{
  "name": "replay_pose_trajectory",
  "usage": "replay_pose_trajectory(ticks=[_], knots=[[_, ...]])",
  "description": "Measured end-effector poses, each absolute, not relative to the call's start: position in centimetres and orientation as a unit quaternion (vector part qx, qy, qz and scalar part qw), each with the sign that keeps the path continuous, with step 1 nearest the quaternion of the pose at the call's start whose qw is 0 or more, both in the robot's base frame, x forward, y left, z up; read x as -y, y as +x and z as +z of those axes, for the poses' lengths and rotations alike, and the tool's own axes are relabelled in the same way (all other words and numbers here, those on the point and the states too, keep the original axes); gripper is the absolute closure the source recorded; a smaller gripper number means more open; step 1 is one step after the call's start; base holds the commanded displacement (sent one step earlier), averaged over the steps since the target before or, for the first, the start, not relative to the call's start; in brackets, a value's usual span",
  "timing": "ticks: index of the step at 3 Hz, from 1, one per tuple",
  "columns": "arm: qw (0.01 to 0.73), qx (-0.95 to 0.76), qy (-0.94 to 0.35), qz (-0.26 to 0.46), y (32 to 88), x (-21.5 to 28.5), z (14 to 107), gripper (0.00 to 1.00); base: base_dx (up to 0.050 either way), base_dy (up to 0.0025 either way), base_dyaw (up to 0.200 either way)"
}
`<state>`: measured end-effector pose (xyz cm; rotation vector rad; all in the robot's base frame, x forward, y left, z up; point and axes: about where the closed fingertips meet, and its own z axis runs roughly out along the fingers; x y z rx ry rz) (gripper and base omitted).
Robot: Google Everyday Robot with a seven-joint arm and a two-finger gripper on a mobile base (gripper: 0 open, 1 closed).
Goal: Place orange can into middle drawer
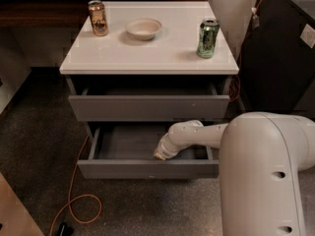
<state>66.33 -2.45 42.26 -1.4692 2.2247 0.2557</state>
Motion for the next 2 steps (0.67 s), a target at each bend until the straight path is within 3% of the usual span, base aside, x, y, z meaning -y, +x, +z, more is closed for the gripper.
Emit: replay_pose_trajectory(ticks=[2], knots=[[0.231, -0.826, -0.496, 0.137, 61.3, 0.7, 42.4, 1.00, 0.000, 0.00000, 0.000]])
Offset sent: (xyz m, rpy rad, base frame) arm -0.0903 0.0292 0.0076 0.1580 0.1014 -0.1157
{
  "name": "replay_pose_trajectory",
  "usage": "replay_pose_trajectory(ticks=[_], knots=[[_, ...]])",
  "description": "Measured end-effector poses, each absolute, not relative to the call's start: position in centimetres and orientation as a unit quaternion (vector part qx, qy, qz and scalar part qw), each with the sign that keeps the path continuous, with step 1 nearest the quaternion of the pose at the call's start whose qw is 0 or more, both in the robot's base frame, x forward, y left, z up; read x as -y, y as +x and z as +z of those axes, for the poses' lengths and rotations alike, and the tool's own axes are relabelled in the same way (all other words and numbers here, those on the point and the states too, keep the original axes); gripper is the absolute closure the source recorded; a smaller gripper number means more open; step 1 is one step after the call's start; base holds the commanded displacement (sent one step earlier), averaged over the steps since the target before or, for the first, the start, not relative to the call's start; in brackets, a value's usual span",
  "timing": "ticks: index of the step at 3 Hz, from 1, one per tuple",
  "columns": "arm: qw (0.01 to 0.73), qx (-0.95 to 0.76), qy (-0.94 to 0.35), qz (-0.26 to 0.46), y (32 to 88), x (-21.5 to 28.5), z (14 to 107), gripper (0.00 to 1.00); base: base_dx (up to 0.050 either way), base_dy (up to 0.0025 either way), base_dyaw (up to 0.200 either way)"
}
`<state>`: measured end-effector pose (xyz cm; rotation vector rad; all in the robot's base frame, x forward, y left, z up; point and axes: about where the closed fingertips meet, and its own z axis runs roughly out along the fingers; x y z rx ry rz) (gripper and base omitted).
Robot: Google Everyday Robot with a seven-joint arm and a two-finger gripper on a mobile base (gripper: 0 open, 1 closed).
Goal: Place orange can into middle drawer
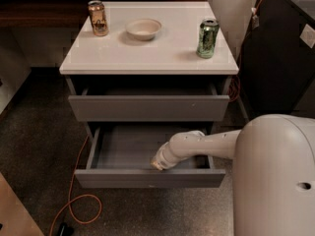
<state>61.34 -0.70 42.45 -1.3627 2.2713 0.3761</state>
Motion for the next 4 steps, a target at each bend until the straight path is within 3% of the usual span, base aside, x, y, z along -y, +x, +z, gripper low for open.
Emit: replay_pose_trajectory(ticks=[4], knots=[[0.215, -0.829, -0.482, 0.188, 54.2, -1.8, 45.8, 1.00, 0.000, 0.00000, 0.000]])
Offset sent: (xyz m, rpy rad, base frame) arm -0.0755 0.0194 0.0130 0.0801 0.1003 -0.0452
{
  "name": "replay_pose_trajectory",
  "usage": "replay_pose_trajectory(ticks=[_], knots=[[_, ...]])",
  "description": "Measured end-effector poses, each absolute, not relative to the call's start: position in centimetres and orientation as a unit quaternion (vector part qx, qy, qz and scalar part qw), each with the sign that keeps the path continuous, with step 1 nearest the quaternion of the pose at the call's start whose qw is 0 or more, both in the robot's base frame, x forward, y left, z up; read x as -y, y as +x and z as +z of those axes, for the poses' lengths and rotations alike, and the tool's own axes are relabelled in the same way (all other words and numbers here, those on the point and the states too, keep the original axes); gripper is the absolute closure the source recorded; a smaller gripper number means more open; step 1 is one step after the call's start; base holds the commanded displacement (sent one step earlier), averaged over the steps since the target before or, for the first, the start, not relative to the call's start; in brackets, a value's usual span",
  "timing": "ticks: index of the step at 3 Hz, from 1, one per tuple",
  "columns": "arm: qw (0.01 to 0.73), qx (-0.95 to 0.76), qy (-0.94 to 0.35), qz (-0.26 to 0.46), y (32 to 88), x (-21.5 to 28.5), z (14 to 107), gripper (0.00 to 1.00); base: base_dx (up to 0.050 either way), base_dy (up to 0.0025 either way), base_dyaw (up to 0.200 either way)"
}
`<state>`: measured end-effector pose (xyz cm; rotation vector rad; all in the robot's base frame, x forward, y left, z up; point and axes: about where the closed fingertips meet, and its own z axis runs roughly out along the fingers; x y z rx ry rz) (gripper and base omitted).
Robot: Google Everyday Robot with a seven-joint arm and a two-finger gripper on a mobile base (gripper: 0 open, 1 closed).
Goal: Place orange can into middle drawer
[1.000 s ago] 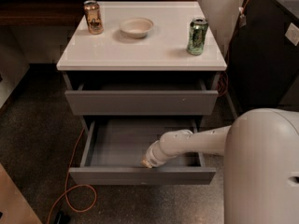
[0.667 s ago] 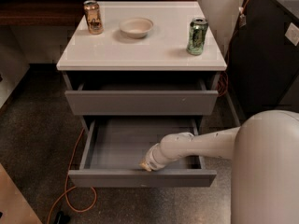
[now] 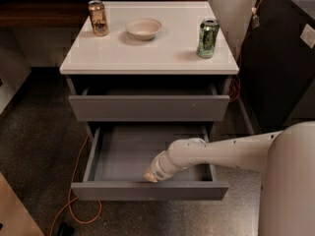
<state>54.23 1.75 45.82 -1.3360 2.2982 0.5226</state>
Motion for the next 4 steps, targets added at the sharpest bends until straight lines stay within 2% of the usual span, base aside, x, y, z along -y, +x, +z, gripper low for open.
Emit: replay_pose_trajectory(ticks=[4], knots=[[0.268, -0.770, -0.555, 0.165, 59.5, -3.7, 64.0, 1.00, 0.000, 0.00000, 0.000]])
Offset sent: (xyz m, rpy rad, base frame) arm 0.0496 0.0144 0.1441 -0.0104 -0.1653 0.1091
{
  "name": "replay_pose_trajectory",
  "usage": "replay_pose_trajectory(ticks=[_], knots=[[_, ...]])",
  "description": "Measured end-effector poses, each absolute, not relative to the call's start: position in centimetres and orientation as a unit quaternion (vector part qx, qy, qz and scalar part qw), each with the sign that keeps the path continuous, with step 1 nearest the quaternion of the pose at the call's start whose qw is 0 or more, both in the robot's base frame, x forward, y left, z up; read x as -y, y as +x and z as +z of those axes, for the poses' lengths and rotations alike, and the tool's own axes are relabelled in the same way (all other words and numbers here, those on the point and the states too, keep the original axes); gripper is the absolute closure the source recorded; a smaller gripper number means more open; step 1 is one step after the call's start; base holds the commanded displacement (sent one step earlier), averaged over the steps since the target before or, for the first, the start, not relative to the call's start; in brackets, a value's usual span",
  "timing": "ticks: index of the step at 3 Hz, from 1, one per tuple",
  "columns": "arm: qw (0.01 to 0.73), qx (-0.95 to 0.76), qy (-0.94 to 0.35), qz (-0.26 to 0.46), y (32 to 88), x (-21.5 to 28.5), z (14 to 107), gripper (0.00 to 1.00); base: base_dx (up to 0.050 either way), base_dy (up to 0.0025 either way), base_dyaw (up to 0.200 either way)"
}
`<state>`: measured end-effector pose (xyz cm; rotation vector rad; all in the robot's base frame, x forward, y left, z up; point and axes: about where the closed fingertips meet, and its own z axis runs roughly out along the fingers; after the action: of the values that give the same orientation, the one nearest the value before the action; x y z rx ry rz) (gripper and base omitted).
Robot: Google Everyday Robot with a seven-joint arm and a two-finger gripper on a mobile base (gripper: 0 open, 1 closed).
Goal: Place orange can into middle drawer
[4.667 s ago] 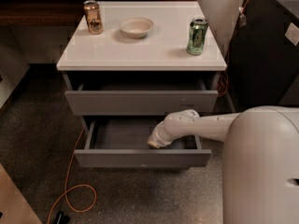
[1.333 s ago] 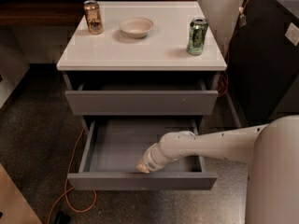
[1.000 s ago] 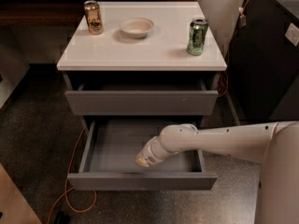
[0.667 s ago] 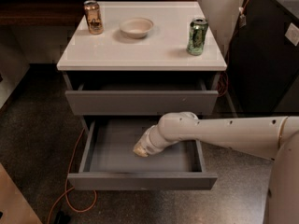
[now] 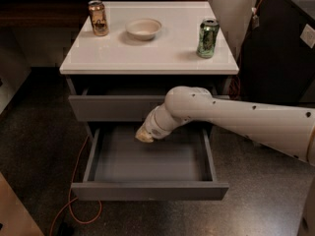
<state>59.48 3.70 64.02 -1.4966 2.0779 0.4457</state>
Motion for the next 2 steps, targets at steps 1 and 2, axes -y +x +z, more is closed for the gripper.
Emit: replay_pose_trajectory(ticks=[1, 2], knots=[[0.267, -0.765, -0.561, 0.172, 60.6, -3.7, 67.8, 0.82, 0.000, 0.00000, 0.000], [0.261, -0.757, -0.574, 0.173, 61.8, -3.6, 71.9, 0.57, 0.000, 0.00000, 0.000]])
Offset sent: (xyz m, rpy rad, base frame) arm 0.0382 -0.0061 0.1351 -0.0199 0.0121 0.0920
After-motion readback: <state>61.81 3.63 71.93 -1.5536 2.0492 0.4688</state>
